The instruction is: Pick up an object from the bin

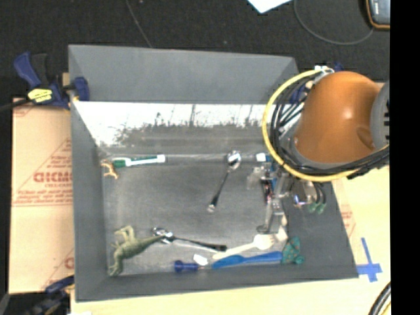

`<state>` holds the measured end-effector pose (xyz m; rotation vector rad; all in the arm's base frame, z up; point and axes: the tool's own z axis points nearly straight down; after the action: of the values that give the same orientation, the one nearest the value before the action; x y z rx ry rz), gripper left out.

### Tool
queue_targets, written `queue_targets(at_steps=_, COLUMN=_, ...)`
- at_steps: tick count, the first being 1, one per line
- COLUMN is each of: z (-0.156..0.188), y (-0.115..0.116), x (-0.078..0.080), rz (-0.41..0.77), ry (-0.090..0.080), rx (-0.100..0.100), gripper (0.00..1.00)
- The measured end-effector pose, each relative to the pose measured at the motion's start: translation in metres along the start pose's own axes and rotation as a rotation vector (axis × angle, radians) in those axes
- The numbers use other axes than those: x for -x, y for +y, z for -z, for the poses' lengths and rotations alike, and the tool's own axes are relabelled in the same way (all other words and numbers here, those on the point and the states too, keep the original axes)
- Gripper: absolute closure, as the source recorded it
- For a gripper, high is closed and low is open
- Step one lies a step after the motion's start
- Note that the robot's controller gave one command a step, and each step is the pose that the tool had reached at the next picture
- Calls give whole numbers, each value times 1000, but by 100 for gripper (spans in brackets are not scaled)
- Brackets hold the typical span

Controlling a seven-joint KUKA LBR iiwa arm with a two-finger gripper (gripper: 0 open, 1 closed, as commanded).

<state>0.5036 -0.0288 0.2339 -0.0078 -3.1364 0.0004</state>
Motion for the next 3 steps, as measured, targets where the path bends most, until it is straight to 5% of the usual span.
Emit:
queue_targets(at_steps=1, z=4, y=0, x=1, rz=1, ry=-7, rx=-1, gripper=0)
queue_targets(at_steps=2, z=-134, y=-24, x=-22, rz=13, ry=-12, rx=-3, gripper=0)
queue_targets(at_steps=3, z=-76, y=-28, x=-29, rz=99, ry=-19, rx=-3, gripper=0)
